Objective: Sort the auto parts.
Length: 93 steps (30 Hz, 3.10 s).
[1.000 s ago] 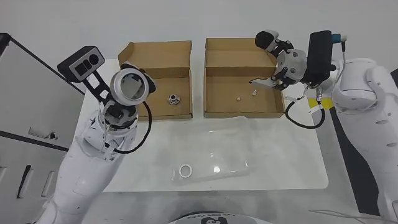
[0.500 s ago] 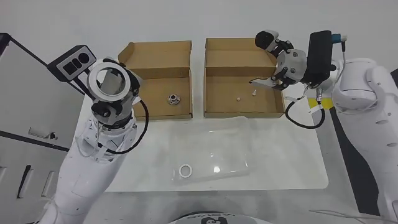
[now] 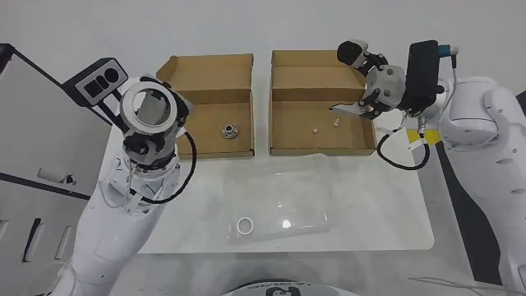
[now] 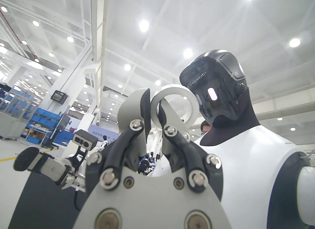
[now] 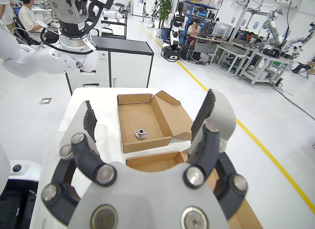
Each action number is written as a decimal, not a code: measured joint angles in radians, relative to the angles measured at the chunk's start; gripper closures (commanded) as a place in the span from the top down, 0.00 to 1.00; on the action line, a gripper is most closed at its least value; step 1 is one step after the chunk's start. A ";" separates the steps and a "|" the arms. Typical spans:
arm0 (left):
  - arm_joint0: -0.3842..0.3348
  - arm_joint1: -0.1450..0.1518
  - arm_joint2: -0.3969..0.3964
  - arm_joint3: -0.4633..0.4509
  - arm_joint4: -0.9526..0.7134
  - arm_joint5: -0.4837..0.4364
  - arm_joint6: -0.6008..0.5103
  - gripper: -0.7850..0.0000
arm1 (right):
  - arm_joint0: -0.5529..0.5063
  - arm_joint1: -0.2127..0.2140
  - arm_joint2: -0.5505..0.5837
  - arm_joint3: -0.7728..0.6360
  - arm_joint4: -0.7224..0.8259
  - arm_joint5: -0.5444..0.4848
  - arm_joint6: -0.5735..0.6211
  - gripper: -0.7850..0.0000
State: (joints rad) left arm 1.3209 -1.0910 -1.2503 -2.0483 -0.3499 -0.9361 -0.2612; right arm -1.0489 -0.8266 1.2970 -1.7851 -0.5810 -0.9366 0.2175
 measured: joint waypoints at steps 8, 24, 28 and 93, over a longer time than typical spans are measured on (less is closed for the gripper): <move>-0.074 0.001 -0.049 0.078 0.153 0.296 -0.063 0.00 | 0.000 0.000 0.000 0.000 0.000 0.000 0.000 1.00; -0.071 0.014 -0.060 0.102 0.524 0.802 -0.246 0.00 | 0.000 0.000 0.000 0.000 0.000 0.000 0.000 1.00; -0.120 0.017 -0.053 0.126 0.610 0.884 -0.338 0.00 | 0.000 0.000 0.000 0.000 0.000 0.000 0.000 1.00; -0.458 0.016 0.293 0.466 1.420 0.930 -1.210 0.00 | 0.000 0.000 0.000 0.000 0.000 0.000 0.000 1.00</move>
State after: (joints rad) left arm 0.8628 -1.0747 -0.9571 -1.5824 1.0704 -0.0057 -1.4708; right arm -1.0489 -0.8266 1.2970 -1.7851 -0.5810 -0.9366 0.2175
